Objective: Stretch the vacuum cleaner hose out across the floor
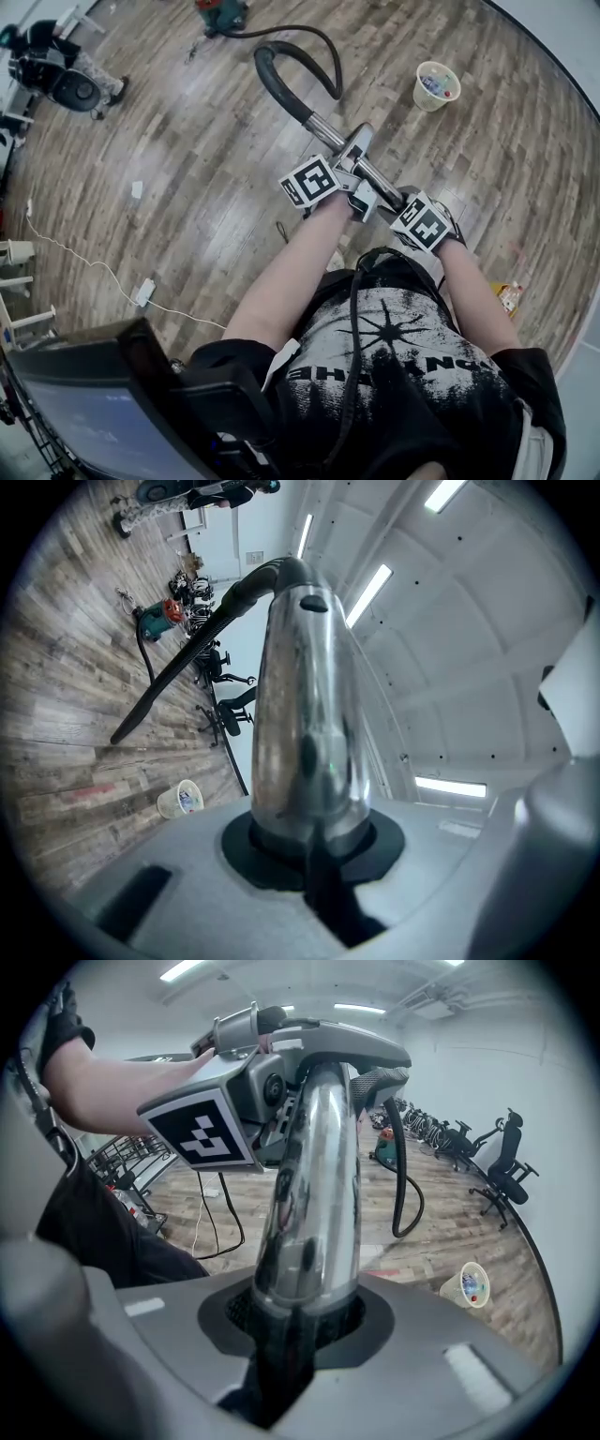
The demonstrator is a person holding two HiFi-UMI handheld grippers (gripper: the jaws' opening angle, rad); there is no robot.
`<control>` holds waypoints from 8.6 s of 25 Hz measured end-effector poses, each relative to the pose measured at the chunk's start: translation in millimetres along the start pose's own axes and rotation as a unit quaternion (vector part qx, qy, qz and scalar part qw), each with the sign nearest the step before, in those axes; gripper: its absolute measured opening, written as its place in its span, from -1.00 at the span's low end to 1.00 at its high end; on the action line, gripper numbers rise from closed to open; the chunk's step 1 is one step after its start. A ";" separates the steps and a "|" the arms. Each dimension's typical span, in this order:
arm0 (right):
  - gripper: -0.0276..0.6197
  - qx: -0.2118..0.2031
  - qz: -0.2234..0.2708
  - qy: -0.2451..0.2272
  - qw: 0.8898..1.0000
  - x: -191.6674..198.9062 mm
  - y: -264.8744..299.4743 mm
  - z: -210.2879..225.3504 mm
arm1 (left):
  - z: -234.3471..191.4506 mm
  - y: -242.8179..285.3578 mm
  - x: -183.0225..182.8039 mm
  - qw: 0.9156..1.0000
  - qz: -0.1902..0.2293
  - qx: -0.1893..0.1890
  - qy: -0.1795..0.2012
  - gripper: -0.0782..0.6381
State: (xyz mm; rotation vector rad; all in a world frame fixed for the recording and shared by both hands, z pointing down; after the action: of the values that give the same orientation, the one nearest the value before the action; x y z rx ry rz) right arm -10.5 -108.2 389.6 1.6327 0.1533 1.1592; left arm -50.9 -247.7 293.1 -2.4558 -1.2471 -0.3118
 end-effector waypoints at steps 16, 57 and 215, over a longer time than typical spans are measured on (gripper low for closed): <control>-0.61 -0.066 0.007 -0.056 0.996 139.5 -98.6 2.7 | 56.0 7.8 155.2 0.997 0.058 -0.038 0.027 -0.67; -0.61 -0.073 -0.006 -0.052 0.996 254.4 -162.8 -229.6 | 150.3 -197.7 292.7 0.998 0.049 -0.041 0.015 -0.66; -0.60 0.125 -0.166 0.045 0.977 1040.2 -252.5 -365.5 | 83.5 -363.6 1078.2 0.854 -0.507 0.010 0.112 -0.78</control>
State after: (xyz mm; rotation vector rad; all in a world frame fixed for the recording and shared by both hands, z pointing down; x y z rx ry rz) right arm 367.9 878.8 792.4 1.6923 0.6295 0.9831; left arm 286.8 770.7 681.0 -1.4448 -2.2877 -0.8021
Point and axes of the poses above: the fingertips, and each gripper's own axes: y forward along the fingers, z to its right, x out of its underside, the point moved 4 cm from there along -y, backward along the fingers, and after that the axes turned 5 degrees about z, right-handed, at the moved point
